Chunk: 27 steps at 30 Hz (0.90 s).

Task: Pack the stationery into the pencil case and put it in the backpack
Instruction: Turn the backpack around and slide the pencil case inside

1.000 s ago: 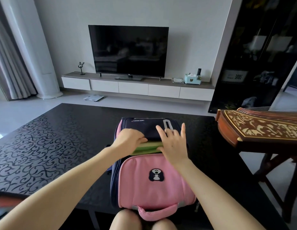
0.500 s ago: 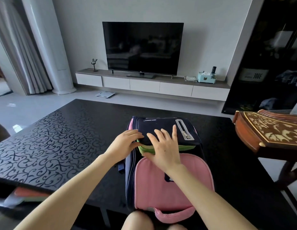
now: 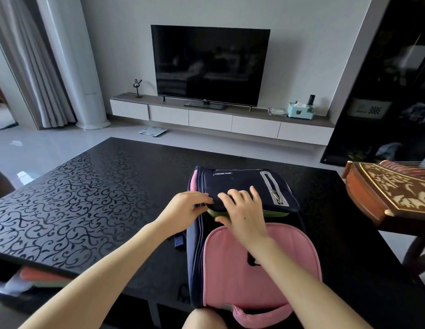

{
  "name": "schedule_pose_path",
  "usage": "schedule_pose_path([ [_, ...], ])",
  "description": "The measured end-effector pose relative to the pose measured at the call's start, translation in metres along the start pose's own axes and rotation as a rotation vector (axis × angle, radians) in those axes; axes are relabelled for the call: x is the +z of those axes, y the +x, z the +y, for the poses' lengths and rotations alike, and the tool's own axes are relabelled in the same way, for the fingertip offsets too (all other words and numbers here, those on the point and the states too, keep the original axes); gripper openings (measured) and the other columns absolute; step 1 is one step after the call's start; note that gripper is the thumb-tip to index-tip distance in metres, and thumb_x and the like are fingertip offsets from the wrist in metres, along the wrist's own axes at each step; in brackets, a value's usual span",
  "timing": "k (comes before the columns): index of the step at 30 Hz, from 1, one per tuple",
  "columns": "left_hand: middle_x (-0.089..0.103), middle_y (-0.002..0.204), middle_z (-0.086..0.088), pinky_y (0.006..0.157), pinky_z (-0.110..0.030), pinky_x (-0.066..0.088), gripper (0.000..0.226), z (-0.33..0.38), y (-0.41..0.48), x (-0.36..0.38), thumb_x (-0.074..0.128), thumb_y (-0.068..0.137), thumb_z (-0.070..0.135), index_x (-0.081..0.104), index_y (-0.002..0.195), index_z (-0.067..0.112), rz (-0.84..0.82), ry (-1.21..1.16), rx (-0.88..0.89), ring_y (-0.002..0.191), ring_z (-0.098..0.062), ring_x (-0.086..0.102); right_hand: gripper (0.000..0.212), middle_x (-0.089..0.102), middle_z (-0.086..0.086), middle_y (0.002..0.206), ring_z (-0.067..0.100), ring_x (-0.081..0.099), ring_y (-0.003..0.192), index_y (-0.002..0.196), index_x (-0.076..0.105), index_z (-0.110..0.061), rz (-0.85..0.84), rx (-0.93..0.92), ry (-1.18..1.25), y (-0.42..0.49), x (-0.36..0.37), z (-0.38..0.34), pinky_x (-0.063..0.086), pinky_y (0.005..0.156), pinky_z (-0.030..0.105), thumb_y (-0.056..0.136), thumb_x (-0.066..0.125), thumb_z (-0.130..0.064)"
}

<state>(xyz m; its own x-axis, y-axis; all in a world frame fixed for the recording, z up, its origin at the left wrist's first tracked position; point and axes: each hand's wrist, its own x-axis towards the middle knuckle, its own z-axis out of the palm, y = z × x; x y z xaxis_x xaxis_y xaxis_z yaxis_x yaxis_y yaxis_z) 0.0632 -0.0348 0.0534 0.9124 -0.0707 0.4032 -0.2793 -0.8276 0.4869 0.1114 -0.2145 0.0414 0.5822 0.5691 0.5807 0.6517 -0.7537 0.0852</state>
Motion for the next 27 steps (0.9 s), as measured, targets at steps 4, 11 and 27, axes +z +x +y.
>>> schedule_pose_path([
  [4,0.058,0.119,-0.005,0.092,-0.026,0.040,0.042,-0.014,0.003,0.009,0.054,0.082,-0.003,0.053,0.123,0.009,-0.006,-0.091,-0.273,0.114,-0.029,0.051,0.045,0.062,0.004,0.124,0.024,0.056,0.118,0.122,0.059,-0.018,-0.088,-0.049,0.198,-0.018,-0.006,0.031,0.033,0.107,0.052,0.080,0.062,-0.035],
  [11,0.062,0.079,-0.014,0.062,-0.033,0.031,0.011,-0.015,0.025,0.026,0.057,0.073,-0.007,0.061,0.079,0.002,0.052,0.372,-0.204,0.075,-0.034,0.048,0.047,0.061,0.001,0.127,0.023,0.056,0.119,0.125,0.057,-0.023,-0.088,0.005,0.099,-0.040,-0.004,0.036,0.034,0.103,0.055,0.088,0.038,-0.045],
  [27,0.049,0.071,-0.002,0.064,-0.029,0.034,0.028,0.066,-0.019,0.028,0.038,0.093,0.021,0.053,0.070,0.017,-0.227,0.228,-0.451,0.075,-0.022,0.047,0.044,0.066,0.006,0.120,0.032,0.059,0.114,0.115,0.065,-0.017,-0.043,0.194,0.174,-0.035,0.008,0.018,0.042,0.090,0.063,0.073,0.076,-0.010],
])
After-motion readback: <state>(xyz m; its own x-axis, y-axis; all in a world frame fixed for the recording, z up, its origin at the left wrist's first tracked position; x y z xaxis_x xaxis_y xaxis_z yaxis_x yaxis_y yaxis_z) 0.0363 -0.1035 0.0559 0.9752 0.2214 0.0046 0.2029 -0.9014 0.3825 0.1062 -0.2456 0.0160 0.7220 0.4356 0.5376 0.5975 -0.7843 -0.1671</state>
